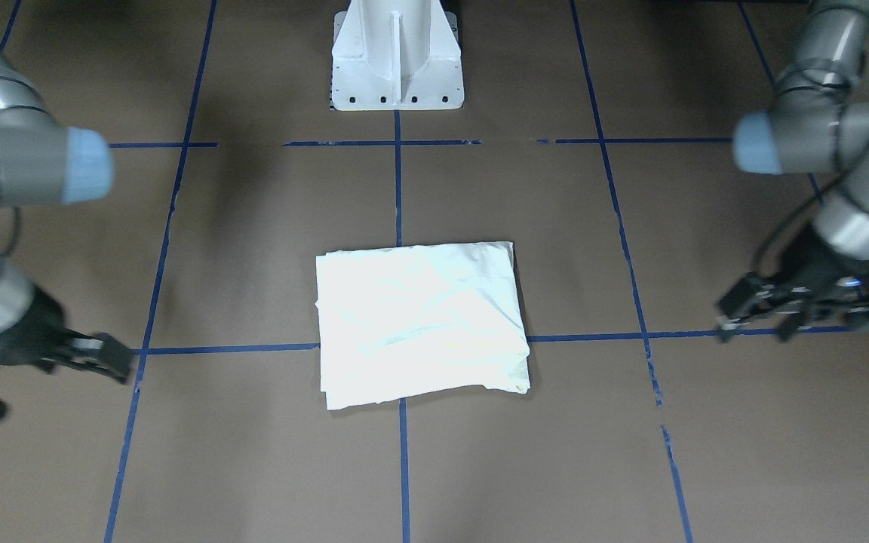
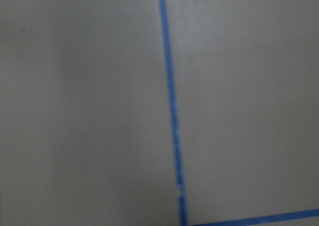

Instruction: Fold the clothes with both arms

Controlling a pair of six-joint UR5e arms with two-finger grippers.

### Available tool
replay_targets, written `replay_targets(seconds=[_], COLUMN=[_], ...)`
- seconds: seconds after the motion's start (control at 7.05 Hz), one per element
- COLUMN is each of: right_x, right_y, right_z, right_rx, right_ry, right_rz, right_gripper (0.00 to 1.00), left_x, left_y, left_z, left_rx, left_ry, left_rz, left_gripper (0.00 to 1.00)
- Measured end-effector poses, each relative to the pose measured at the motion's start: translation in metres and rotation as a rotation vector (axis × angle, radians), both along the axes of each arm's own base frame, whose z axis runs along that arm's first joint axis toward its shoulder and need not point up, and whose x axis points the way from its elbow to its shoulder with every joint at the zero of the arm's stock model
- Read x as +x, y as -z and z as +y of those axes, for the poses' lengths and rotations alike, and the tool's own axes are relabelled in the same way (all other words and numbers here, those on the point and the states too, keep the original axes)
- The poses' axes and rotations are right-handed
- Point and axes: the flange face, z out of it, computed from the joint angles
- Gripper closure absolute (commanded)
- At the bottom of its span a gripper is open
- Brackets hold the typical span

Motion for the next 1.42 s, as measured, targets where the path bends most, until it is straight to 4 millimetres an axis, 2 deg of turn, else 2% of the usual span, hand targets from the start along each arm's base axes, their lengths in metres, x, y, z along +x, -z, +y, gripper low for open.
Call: replay_targets(seconds=[0.28,0.43,0.57,0.71,0.85,1.13,1.28,1.42], right_x=[0.130,0.184,0.232,0.266,0.281,0.288,0.290,0.293], right_y=[-0.095,-0.144,-0.195,-0.233,-0.251,-0.258,-0.261,-0.262], right_z=[0.034,0.061,0.095,0.129,0.151,0.165,0.170,0.172], right_rx=[0.079,0.090,0.095,0.087,0.081,0.065,0.037,0.008], right_ry=[0.180,0.242,0.285,0.287,0.275,0.248,0.220,0.184], right_rz=[0.083,0.068,0.039,0.008,-0.017,-0.024,-0.027,-0.031], right_gripper=[0.00,0.00,0.00,0.00,0.00,0.00,0.00,0.00], left_x=[-0.131,-0.184,-0.227,-0.254,-0.262,-0.264,-0.262,-0.261], left_y=[-0.081,-0.109,-0.135,-0.163,-0.189,-0.218,-0.224,-0.221], left_z=[0.012,0.024,0.043,0.069,0.094,0.112,0.118,0.121], left_rx=[0.121,0.136,0.112,0.072,0.054,0.087,0.068,0.009], left_ry=[-0.159,-0.238,-0.276,-0.280,-0.277,-0.259,-0.239,-0.199], left_rz=[-0.255,-0.333,-0.364,-0.355,-0.328,-0.305,-0.293,-0.270], left_gripper=[0.00,0.00,0.00,0.00,0.00,0.00,0.00,0.00])
